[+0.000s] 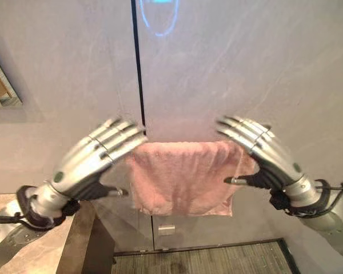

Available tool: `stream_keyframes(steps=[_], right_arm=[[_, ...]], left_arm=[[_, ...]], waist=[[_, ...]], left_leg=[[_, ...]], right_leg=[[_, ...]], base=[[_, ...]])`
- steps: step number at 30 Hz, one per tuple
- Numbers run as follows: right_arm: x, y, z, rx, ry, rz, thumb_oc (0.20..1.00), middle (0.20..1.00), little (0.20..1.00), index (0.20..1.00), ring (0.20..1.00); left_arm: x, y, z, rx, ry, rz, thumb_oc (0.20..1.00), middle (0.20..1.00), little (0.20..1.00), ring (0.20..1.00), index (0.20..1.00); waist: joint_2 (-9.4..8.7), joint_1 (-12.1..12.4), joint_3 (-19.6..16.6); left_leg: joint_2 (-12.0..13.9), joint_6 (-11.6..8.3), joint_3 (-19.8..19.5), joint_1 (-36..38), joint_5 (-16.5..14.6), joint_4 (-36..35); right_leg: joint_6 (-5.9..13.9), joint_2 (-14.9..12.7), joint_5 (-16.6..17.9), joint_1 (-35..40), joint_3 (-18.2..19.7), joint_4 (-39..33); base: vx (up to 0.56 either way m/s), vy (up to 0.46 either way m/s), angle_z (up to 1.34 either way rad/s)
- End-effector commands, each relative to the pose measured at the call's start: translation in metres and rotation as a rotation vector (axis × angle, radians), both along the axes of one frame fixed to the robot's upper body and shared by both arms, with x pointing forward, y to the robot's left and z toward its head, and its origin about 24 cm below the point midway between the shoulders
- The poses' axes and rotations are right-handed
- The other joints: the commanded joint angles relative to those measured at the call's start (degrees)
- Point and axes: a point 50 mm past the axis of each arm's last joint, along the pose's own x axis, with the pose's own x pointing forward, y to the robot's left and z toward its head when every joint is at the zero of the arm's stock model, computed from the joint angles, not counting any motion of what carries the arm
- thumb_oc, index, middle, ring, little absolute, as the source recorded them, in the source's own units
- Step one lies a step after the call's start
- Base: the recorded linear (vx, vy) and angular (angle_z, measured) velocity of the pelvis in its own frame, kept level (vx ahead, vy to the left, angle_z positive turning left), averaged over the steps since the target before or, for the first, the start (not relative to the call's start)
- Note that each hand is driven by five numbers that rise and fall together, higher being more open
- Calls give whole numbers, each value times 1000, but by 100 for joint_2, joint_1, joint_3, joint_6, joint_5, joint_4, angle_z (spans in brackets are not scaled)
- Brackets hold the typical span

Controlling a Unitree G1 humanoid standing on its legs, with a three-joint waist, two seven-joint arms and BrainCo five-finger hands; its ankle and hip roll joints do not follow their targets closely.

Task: Put brush and paste in cup on sink, flatten towel.

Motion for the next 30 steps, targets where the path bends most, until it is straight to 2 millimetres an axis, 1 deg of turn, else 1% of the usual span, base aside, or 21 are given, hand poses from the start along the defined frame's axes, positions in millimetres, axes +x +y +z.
stream_keyframes(steps=[1, 2, 3, 4, 8, 11, 17, 22, 23, 27, 30], right_arm=[[7, -3, 9, -81, -46, -8, 1000, 1000, 1000, 1000, 1000], [7, -3, 7, -96, -31, -5, 1000, 1000, 1000, 1000, 1000], [11, -7, 0, -141, 5, -31, 1000, 1000, 1000, 1000, 1000], [12, -8, 0, -142, 5, -31, 1000, 1000, 1000, 1000, 1000], [21, -18, -15, -248, 94, -90, 1000, 1000, 1000, 1000, 1000], [28, -26, -24, -363, 160, -116, 1000, 1000, 1000, 1000, 1000], [34, -40, -26, -495, 199, -168, 1000, 1000, 1000, 1000, 1000], [38, -62, -31, -588, 229, -254, 1000, 1000, 1000, 1000, 1000], [38, -69, -30, -641, 234, -276, 1000, 1000, 1000, 1000, 1000], [38, -80, -33, -674, 262, -323, 1000, 1000, 1000, 1000, 1000], [39, -82, -35, -673, 269, -333, 1000, 1000, 1000, 1000, 1000]], left_arm=[[10, 11, 5, 21, -5, 45, 1000, 1000, 1000, 1000, 1000], [11, 11, 2, 40, 13, 42, 1000, 1000, 1000, 1000, 1000], [15, 15, -5, 64, 60, 63, 1000, 1000, 1000, 1000, 1000], [16, 15, -5, 64, 61, 62, 1000, 1000, 1000, 1000, 1000], [21, 20, -18, 134, 145, 91, 1000, 1000, 1000, 1000, 1000], [25, 30, -28, 185, 217, 126, 1000, 1000, 1000, 1000, 1000], [25, 34, -28, 218, 265, 140, 1000, 1000, 1000, 1000, 1000], [25, 38, -31, 232, 306, 157, 1000, 1000, 1000, 1000, 1000], [24, 38, -31, 246, 323, 154, 1000, 1000, 1000, 1000, 1000], [23, 40, -32, 263, 363, 162, 1000, 1000, 1000, 1000, 1000], [23, 42, -34, 264, 379, 171, 1000, 1000, 1000, 1000, 1000]], waist=[[-48, -9, 2], [-41, -14, 3], [-45, -25, 12], [-40, -23, 9], [-15, -30, 25], [0, -32, 32], [-1, -30, 8], [-3, -42, -2], [-5, -43, -11], [-3, -40, -15], [0, -31, -12]], left_leg=[[-273, 179, 195, 357, -373, 64], [-270, 175, 204, 362, -375, 64], [-263, 172, 215, 368, -378, 64], [-263, 172, 216, 369, -379, 64], [-263, 166, 241, 382, -382, 64], [-258, 164, 260, 400, -381, 64], [-263, 159, 257, 415, -398, 64], [-269, 154, 263, 433, -413, 64], [-270, 156, 260, 436, -422, 64], [-274, 164, 258, 443, -429, 64], [-274, 165, 262, 446, -433, 64]], right_leg=[[-60, 183, 79, -226, -310, 438], [-55, 181, 75, -227, -309, 442], [-51, 177, 74, -228, -311, 447], [-51, 177, 73, -227, -311, 447], [-59, 184, 54, -229, -304, 461], [-59, 194, 47, -231, -293, 467], [-57, 190, 44, -213, -294, 458], [-58, 192, 39, -200, -304, 451], [-54, 192, 40, -189, -312, 436], [-55, 193, 35, -175, -319, 421], [-59, 196, 34, -168, -315, 413]], base=[[0, 0, 0], [0, 0, 0], [0, 0, 0], [0, 0, 0], [0, 0, 0], [8, -8, -5], [2, 0, -1], [0, 0, 0], [0, 0, 0], [0, 0, 0], [0, 0, 0]])
